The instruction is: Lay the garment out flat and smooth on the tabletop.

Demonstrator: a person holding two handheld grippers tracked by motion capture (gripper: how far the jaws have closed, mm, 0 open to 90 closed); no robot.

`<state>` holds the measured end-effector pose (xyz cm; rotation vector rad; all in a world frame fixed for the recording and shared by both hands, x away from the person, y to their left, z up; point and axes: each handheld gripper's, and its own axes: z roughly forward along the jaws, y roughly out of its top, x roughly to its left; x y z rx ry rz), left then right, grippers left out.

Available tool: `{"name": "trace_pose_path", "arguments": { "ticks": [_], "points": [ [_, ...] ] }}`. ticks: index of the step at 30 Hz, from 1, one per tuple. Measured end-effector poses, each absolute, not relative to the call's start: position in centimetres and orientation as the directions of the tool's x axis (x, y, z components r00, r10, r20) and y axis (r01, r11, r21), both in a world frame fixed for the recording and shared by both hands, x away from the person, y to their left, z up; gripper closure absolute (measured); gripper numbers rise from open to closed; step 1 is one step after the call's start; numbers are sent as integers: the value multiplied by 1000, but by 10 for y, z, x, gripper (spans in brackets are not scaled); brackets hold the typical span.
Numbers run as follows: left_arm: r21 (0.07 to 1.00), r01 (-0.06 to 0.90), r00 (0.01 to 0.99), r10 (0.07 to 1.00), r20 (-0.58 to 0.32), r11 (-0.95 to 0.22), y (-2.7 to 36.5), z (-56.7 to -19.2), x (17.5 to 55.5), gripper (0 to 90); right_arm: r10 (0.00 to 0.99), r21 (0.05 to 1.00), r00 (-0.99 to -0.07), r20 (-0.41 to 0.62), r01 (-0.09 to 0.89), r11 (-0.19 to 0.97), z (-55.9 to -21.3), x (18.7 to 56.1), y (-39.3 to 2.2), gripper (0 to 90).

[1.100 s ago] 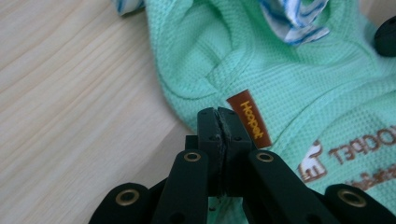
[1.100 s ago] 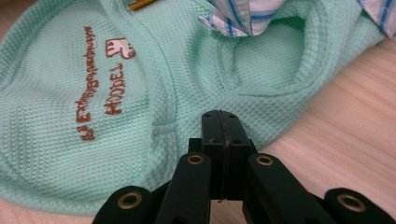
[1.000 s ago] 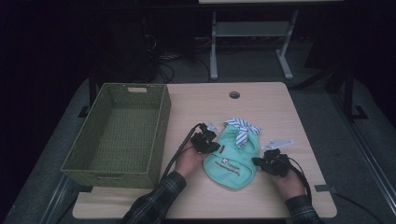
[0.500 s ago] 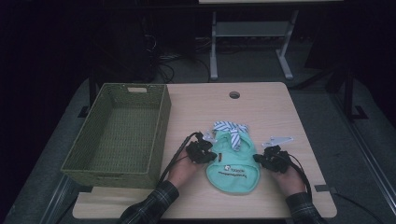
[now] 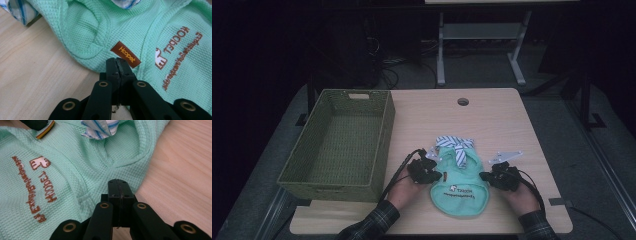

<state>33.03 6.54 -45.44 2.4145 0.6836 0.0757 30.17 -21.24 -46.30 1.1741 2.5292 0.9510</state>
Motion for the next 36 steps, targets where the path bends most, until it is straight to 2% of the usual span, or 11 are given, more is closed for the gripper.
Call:
{"name": "trace_pose_path", "arguments": {
  "ticks": [3, 12, 20, 24, 36],
  "points": [
    [597, 461, 860, 496, -119, -657, 67, -453, 331, 846, 736, 631, -670, 96, 613, 476, -463, 303, -213, 875],
    [637, 461, 844, 528, -99, -617, 72, -440, 339, 629, 716, 673, -687, 124, 588, 448, -456, 310, -217, 642],
    [644, 461, 839, 536, -92, -610, 71, -436, 345, 524, 705, 690, -694, 147, 582, 430, -449, 318, -218, 587],
    [655, 465, 831, 549, -90, -596, 70, -431, 351, 502, 708, 696, -692, 139, 577, 428, -444, 326, -222, 577],
    [680, 486, 806, 582, -107, -549, 72, -420, 375, 514, 713, 727, -683, 156, 568, 386, -431, 355, -229, 558]
  ]
}}
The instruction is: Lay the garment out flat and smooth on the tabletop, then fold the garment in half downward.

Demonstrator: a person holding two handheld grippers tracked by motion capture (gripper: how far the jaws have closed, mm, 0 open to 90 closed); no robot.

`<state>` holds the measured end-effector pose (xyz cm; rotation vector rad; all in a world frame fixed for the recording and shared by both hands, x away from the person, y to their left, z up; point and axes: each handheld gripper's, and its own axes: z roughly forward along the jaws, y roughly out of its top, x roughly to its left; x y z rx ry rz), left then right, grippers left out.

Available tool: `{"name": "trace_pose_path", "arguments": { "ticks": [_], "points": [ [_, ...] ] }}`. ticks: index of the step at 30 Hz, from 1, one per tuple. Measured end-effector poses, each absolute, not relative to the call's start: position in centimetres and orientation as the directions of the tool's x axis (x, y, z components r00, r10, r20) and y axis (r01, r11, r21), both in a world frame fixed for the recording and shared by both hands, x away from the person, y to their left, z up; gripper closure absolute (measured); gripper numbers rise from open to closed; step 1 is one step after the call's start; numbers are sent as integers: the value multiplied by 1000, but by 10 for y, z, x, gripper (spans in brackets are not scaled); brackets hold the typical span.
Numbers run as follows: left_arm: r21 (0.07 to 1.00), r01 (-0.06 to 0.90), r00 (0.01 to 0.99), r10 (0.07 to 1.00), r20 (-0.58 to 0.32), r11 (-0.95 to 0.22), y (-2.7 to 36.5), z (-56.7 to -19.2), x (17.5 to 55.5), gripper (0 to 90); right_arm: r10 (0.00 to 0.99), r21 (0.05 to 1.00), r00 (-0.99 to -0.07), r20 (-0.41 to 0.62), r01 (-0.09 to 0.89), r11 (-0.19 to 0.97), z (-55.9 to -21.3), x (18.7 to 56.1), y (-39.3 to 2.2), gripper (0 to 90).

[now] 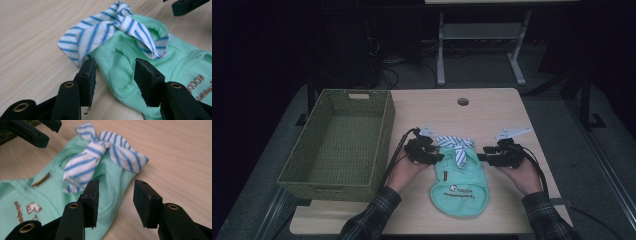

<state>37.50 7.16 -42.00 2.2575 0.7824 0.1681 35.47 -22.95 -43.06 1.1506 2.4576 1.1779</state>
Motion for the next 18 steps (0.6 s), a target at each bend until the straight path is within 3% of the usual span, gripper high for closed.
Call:
{"name": "trace_pose_path", "arguments": {
  "ticks": [18],
  "points": [
    [726, 503, 774, 618, -137, -469, 73, -418, 410, 525, 711, 749, -689, 144, 545, 377, -415, 396, -218, 551]
  ]
}}
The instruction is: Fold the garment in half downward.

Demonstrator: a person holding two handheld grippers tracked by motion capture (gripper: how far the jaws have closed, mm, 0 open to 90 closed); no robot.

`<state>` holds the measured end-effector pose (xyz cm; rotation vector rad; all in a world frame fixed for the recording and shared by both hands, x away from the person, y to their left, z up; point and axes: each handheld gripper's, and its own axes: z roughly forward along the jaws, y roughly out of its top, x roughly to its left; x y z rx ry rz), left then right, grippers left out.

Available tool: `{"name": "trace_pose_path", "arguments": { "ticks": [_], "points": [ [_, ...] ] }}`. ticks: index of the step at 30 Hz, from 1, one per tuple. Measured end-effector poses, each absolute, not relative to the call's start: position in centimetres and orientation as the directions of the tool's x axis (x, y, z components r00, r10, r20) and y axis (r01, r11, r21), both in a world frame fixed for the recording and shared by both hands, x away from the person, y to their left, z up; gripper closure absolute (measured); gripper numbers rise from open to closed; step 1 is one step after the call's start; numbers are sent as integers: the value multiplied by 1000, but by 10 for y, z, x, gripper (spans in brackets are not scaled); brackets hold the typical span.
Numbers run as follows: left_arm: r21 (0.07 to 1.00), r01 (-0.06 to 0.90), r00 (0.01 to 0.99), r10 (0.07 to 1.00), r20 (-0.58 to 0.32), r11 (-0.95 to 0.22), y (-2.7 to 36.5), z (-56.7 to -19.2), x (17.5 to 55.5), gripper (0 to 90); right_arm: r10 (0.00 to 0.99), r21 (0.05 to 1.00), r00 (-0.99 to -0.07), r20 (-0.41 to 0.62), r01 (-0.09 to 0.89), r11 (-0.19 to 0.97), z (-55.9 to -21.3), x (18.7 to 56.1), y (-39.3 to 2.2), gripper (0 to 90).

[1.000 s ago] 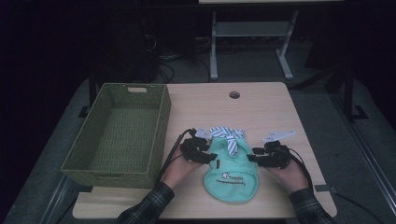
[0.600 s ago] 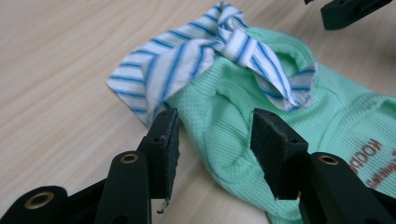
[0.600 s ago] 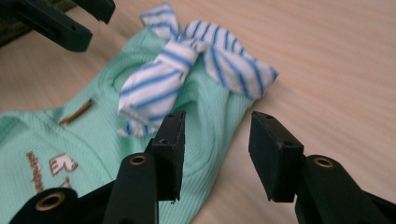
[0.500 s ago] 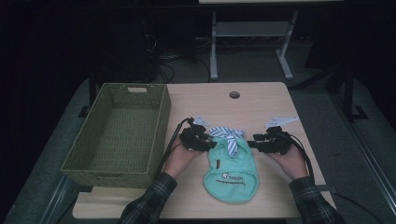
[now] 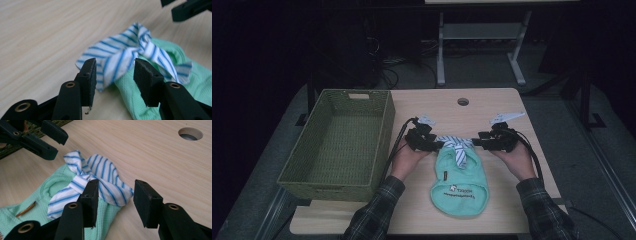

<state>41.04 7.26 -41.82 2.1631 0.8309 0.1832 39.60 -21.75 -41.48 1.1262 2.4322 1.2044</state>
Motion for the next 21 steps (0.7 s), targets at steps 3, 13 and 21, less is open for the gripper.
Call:
{"name": "trace_pose_path", "arguments": {
  "ticks": [3, 13, 21],
  "points": [
    [723, 509, 771, 621, -141, -467, 73, -419, 416, 525, 709, 745, -688, 153, 552, 375, -420, 403, -214, 550],
    [702, 530, 766, 624, -156, -475, 67, -432, 427, 520, 707, 723, -683, 184, 582, 373, -444, 421, -208, 550],
    [678, 546, 764, 624, -163, -492, 68, -447, 438, 526, 705, 703, -678, 207, 605, 375, -462, 431, -209, 569]
  ]
}}
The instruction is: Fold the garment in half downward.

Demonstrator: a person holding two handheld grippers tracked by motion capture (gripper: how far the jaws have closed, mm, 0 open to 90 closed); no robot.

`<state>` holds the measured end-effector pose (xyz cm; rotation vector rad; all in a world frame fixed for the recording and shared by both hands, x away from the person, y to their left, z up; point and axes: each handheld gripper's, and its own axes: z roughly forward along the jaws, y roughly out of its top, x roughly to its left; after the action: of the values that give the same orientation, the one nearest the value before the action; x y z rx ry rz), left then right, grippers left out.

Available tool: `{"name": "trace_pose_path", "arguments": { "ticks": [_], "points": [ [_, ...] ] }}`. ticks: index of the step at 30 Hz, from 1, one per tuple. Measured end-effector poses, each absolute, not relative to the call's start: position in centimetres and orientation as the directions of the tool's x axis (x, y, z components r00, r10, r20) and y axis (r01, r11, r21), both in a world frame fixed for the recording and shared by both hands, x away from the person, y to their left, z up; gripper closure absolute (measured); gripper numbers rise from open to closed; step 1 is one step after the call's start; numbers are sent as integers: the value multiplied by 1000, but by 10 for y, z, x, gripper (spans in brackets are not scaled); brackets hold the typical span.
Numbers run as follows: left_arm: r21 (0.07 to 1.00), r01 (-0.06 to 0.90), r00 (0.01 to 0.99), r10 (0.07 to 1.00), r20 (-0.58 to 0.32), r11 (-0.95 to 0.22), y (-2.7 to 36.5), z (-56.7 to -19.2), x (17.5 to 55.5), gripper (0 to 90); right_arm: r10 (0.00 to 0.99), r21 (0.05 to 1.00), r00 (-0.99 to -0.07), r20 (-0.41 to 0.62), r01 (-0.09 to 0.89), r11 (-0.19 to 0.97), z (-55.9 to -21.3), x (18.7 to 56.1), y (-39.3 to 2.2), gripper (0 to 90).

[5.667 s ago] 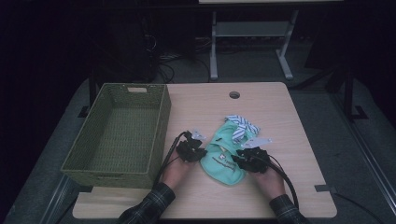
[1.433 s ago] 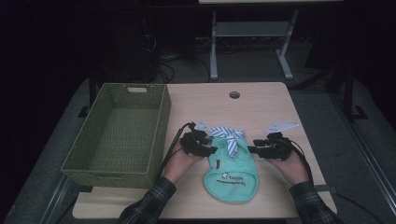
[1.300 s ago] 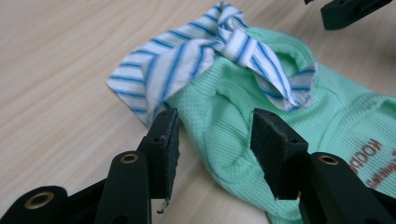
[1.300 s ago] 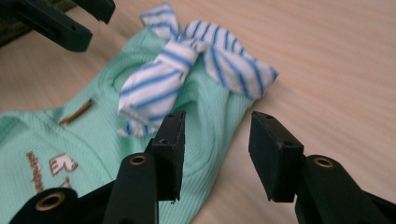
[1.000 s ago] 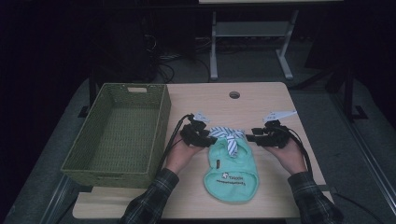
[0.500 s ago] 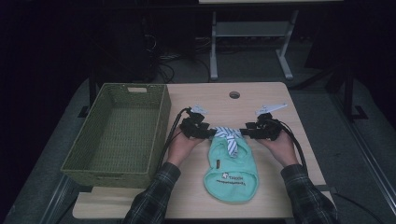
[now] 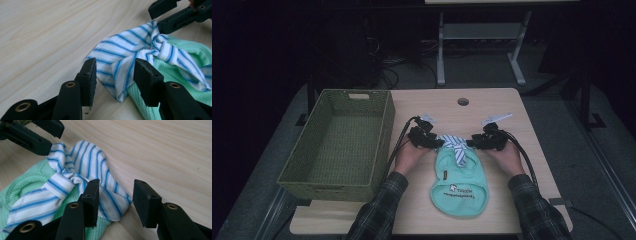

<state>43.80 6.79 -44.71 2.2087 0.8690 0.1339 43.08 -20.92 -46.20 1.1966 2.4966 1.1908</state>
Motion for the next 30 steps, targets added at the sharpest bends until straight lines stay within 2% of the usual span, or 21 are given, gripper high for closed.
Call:
{"name": "trace_pose_path", "arguments": {
  "ticks": [10, 19, 22, 25, 30],
  "points": [
    [654, 547, 778, 605, -168, -523, 66, -459, 441, 584, 690, 679, -690, 221, 616, 399, -472, 433, -208, 627],
    [636, 529, 801, 578, -155, -563, 62, -462, 439, 724, 669, 676, -710, 219, 605, 420, -472, 429, -206, 778],
    [636, 519, 809, 568, -151, -570, 62, -462, 439, 800, 664, 675, -716, 217, 601, 428, -473, 428, -205, 834],
    [631, 519, 812, 563, -154, -576, 63, -461, 439, 858, 661, 675, -720, 213, 597, 433, -473, 428, -205, 857],
    [635, 520, 810, 566, -155, -571, 64, -458, 438, 877, 668, 674, -716, 202, 597, 436, -471, 427, -204, 865]
  ]
}}
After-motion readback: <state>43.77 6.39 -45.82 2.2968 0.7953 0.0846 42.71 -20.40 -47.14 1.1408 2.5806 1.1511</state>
